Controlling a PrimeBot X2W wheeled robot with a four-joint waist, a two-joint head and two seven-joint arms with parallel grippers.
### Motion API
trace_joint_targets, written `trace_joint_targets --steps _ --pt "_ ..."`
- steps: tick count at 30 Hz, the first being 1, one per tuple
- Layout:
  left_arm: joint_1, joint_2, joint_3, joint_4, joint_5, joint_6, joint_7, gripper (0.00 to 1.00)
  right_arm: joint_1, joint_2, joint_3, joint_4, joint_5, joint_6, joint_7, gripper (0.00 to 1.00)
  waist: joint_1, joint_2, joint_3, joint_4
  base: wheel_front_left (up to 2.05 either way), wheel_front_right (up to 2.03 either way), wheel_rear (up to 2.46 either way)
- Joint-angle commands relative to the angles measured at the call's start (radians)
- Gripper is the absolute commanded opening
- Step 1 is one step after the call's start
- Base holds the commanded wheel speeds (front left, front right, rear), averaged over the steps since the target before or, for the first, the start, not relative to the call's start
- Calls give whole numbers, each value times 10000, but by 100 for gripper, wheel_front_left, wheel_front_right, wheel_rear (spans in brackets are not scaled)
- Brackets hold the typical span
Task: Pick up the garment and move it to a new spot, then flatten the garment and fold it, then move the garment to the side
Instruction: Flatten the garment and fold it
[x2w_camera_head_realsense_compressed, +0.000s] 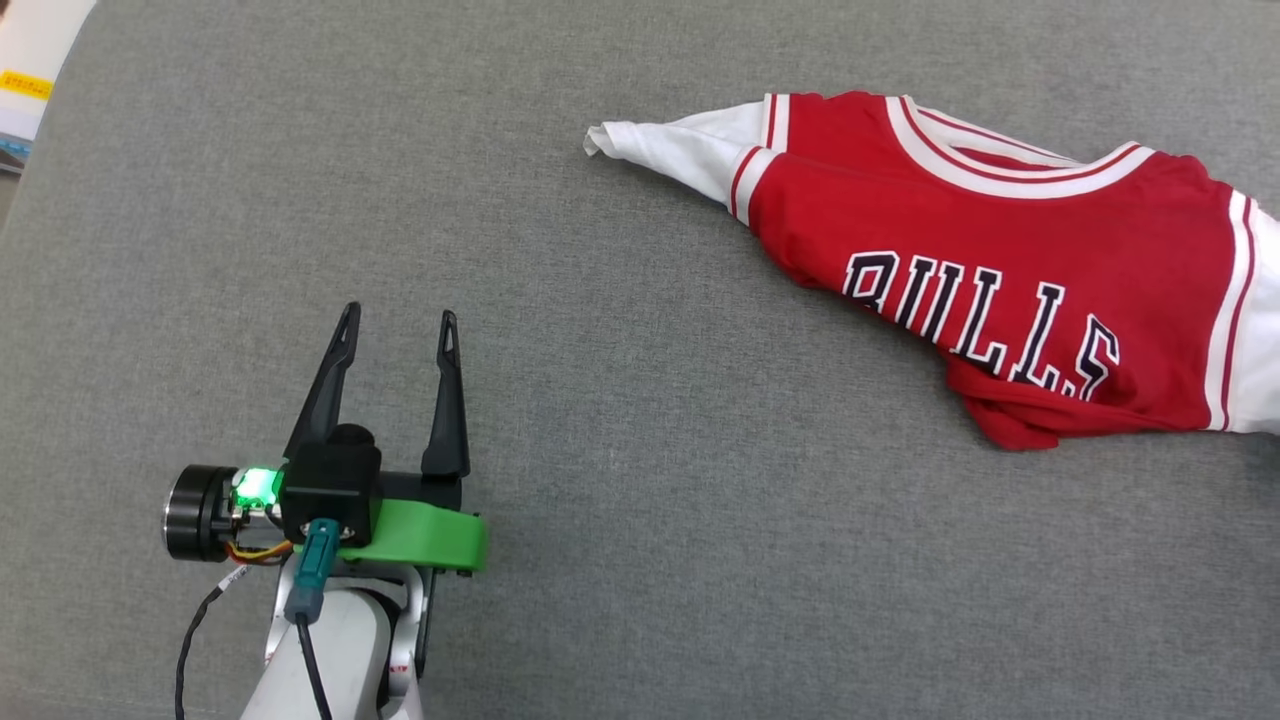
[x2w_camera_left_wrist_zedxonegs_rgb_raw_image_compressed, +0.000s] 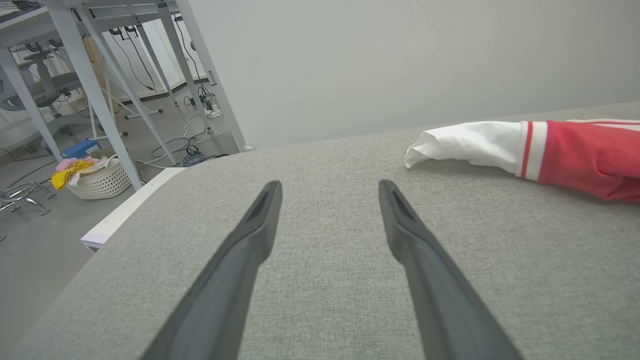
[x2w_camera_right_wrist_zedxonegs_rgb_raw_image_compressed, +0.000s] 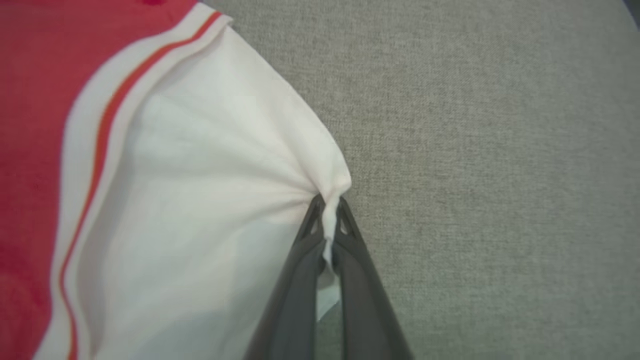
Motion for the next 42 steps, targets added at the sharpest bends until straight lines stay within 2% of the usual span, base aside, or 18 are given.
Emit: trace_joint_targets --steps 1,2,3,7,12,17,23,26,29,37,42 --pt "-174 -76 92 17 75 -74 -59 100 105 145 141 273 142 -4 -141 0 0 0 -124 -108 0 0 0" --pt "-161 -84 128 33 84 -106 -59 100 90 174 124 289 182 -4 -387 10 0 0 -193 -155 0 0 0" --pt "-149 -89 162 34 90 -167 -59 100 79 170 110 267 160 -4 -751 100 0 0 -265 -200 0 0 0" --pt "-99 -41 352 18 101 -374 -59 100 29 161 -21 7 13 -4 -2532 100 0 0 -574 -421 0 0 0" --pt "-248 125 655 -70 45 -742 -59 100 339 637 -612 -929 -692 -4 -4421 100 0 0 -935 -743 0 0 0" --pt "-857 525 852 64 -26 -1379 -59 100 1069 1375 -1335 -2510 -1383 -4 -4957 100 0 0 -1156 -1033 0 0 0" --pt "-2533 1106 666 663 -392 -2563 165 100 2243 2331 -1885 -4779 -2278 -4 -4584 100 0 0 -1166 -1319 0 0 0" --pt "-3591 1273 208 805 -811 -2939 1109 100 2690 2742 -2010 -5748 -2638 -4 -4248 100 0 0 -1131 -1449 0 0 0" --pt "-4556 1437 -462 941 -1624 -3096 2419 100 2901 2889 -2004 -6350 -2817 -4 -4044 100 0 0 -1066 -1588 0 0 0" --pt "-7130 2440 -4179 1058 -4976 -3128 6523 100 3019 3187 -1944 -7184 -2992 -4 -3788 100 0 0 -791 -1978 0 0 0" --pt "-8135 2713 -6087 1266 -6352 -3129 8468 100 2974 3397 -1902 -7401 -3063 -4 -3760 100 0 0 -545 -2241 0 0 0"
